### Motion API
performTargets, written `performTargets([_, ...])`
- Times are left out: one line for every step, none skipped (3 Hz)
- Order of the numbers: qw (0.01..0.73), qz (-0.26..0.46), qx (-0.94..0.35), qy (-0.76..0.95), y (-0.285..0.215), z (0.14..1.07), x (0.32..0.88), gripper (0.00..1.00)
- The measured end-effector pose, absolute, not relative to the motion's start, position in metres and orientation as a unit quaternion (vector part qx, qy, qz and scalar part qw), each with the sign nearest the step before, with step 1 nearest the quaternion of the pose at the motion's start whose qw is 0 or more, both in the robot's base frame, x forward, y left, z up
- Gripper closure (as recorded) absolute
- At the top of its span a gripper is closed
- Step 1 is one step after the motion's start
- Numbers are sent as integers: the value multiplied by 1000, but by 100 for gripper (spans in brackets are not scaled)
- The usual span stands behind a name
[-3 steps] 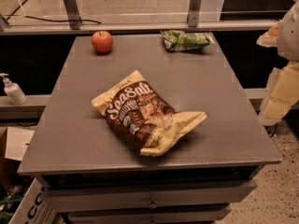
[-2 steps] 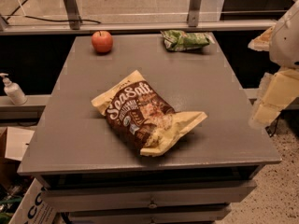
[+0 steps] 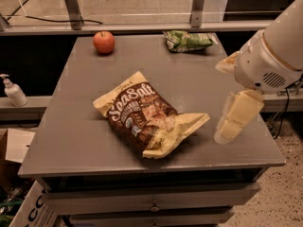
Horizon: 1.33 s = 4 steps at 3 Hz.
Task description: Move brown chip bag near green jalapeno chip bag
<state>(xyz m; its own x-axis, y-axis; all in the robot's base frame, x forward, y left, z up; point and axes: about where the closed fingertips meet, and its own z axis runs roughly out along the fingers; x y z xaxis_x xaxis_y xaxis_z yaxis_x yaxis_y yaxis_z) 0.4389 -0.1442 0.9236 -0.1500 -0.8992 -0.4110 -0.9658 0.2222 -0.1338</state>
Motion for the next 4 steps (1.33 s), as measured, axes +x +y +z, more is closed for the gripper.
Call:
performTargets([203, 125, -627, 742, -116, 895, 434, 0])
performTargets([198, 168, -637, 726, -86, 868, 429, 0])
performTargets([197, 201, -652, 704, -51, 853, 420, 0])
performTargets([203, 223, -655, 693, -28, 844, 419, 18])
